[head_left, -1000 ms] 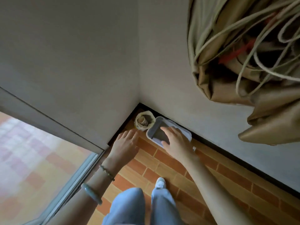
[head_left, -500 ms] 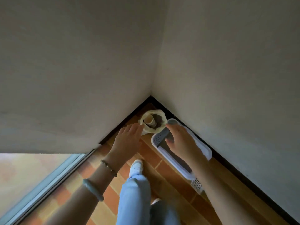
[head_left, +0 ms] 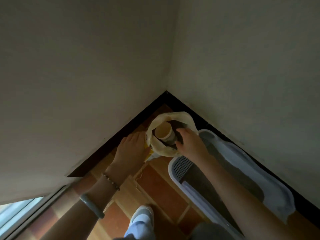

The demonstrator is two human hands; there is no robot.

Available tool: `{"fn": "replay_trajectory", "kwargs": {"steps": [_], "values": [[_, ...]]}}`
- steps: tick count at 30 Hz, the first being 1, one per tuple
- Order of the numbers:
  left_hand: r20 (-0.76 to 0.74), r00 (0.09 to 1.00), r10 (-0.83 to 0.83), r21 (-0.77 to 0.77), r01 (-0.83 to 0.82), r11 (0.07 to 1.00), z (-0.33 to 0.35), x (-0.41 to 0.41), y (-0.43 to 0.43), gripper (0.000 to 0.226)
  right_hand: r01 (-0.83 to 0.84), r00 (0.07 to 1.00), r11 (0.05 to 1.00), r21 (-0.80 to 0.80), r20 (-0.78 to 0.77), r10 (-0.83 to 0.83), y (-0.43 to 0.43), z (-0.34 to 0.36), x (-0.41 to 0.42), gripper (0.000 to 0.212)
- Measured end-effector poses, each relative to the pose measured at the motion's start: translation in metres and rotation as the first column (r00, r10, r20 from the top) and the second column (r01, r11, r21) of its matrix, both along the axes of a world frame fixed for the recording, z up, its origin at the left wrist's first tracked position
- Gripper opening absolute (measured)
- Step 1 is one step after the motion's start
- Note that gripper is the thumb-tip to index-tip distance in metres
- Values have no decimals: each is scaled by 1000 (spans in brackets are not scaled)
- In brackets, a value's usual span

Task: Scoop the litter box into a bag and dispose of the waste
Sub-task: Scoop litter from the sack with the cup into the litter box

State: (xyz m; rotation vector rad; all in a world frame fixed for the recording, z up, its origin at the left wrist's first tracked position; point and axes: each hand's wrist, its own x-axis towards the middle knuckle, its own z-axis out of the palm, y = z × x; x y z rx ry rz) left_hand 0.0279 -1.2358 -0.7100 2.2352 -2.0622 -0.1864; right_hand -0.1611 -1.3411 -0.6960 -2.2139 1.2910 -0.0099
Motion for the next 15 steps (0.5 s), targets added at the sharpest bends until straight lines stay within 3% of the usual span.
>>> {"fn": "replay_trajectory", "kwargs": {"steps": [2, 7, 12, 15], "values": [[2, 1000, 9, -32, -9, 999, -22, -2, -7, 53, 50, 999, 999, 18, 16, -50, -14, -37, 13, 49], [-55, 997, 54, -92, -59, 994, -48, -11, -14, 44, 66, 997, 997, 51, 34, -68, -23, -100, 48, 80], [-102, 986, 128, -166, -144, 976, -63, -17, -15, 49, 88, 995, 996, -14, 57, -87, -26, -123, 51, 81], [-114, 983, 147, -152, -164, 975, -66, -21, -13, 49, -9, 999, 979, -204, -38, 1, -35, -122, 41, 76]]}}
